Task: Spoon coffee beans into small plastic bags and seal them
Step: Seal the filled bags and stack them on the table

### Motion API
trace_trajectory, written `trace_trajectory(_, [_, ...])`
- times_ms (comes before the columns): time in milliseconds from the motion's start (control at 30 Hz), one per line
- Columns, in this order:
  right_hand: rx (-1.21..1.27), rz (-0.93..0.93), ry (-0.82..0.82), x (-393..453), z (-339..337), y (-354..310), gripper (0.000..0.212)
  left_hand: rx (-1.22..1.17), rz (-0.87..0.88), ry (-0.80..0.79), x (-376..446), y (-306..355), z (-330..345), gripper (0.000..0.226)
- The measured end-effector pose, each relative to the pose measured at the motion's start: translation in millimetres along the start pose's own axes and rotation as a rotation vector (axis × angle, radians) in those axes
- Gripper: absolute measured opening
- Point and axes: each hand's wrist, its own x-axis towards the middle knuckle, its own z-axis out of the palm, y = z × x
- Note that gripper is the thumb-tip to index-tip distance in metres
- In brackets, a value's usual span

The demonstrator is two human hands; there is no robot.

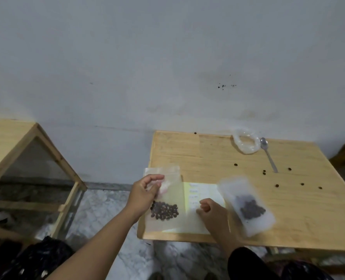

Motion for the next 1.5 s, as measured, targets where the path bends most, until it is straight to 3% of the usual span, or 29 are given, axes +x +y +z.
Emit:
trace_trajectory(300, [0.056,0.042,0.041,7.9,15.0,-2.3,0.018,-0.003,-0.022,-0.024,-0.6,-3.7,-9.4,0.019])
trace_trajectory(467, [0.423,0.108,0.25,6.0,-6.0,-29.9,0.01,-0.007,0.008,-0.056,7.3,-0.1,-11.4,0.025])
trace_trajectory(567, [0.684,-0.019,0.201,2.7,-26.6,-74.3,0.009,0.016,0.039,-0.085,12.7,7.7,-10.0,0.026])
trace_trajectory(700, [0.552,-0.177,0.078,-2.8,-40.0,-122.6,0.011,0.01,0.109,-0.14,21.7,30.2,-2.7,0.028])
trace_trajectory(1000, [0.315,-0.26,0.189,1.5,-57.0,-154.8,0.011,-0.016,0.221,-0.15,26.6,75.9,-1.6,0.031])
trace_trajectory(1200, [0.298,-0.289,0.257,0.6,-57.2,-161.7,0.01,-0.086,0.22,-0.149,23.1,86.4,-1.5,0.023])
trace_trajectory(1367, [0.267,-0.344,0.315,1.0,-53.3,-164.5,0.008,-0.024,0.265,-0.107,25.2,87.5,-0.9,0.032])
trace_trajectory(1500, [0.281,-0.416,0.402,-1.9,-40.5,-163.6,0.019,-0.006,0.288,-0.053,28.5,91.0,-0.1,0.032])
